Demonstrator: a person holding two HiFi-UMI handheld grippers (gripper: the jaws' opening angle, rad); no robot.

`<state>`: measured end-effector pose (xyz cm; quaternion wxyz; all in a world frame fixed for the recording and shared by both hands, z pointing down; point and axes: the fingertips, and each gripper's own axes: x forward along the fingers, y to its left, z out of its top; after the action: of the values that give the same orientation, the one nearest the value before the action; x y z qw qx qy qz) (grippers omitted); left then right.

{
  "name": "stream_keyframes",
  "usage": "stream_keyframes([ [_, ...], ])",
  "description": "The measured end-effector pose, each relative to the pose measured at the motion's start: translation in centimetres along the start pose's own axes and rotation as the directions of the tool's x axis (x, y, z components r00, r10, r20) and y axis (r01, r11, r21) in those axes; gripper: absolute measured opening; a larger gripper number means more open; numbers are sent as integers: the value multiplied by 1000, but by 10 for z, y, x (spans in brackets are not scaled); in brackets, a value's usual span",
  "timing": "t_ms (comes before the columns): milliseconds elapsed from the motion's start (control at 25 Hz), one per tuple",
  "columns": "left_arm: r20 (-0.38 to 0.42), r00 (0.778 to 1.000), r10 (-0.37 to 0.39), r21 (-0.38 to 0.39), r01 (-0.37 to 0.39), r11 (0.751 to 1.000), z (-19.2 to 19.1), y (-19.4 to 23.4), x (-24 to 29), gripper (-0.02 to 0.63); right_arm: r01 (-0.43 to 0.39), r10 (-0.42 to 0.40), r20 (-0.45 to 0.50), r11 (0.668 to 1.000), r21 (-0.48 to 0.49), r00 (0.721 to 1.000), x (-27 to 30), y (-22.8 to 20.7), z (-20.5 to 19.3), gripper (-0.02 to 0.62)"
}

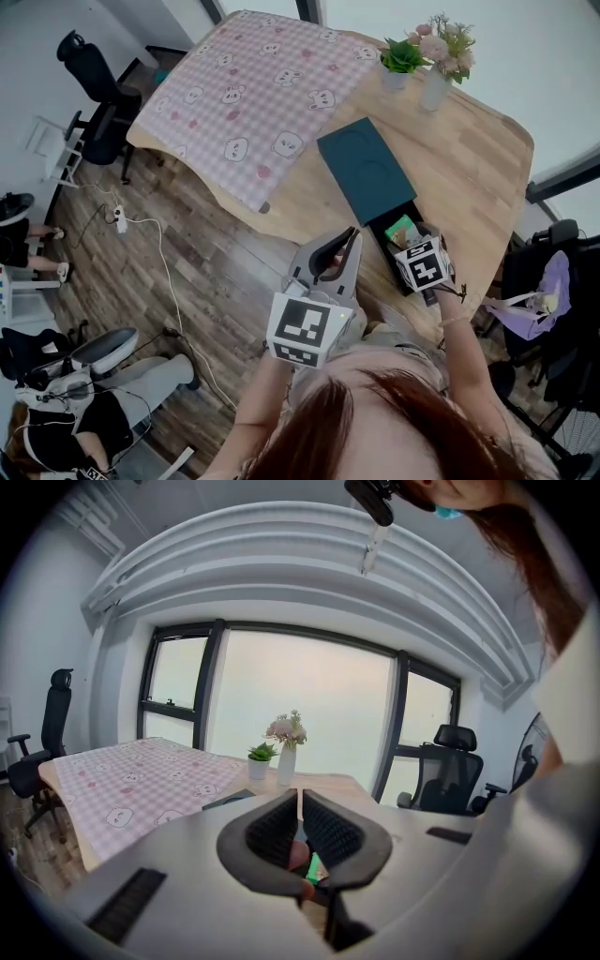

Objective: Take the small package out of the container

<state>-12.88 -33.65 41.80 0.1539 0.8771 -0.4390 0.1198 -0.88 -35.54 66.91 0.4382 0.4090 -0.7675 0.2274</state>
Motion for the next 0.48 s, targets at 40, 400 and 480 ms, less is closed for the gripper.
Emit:
stream_keyframes([
  [40,0,1000,2,-3,-2,1000,0,1,0,20,1,-1,-7,1000,-3,1000,2,-1,-1,327],
  [400,0,1000,5,-12,-5,1000,-2,7,1,20,-1,-1,-45,999,-44,999,6,3,1,328],
  [480,0,1000,5,-14,-5,1000,-1,7,2,20,-6,5,-46,999,-35,999,7,4,1,335],
])
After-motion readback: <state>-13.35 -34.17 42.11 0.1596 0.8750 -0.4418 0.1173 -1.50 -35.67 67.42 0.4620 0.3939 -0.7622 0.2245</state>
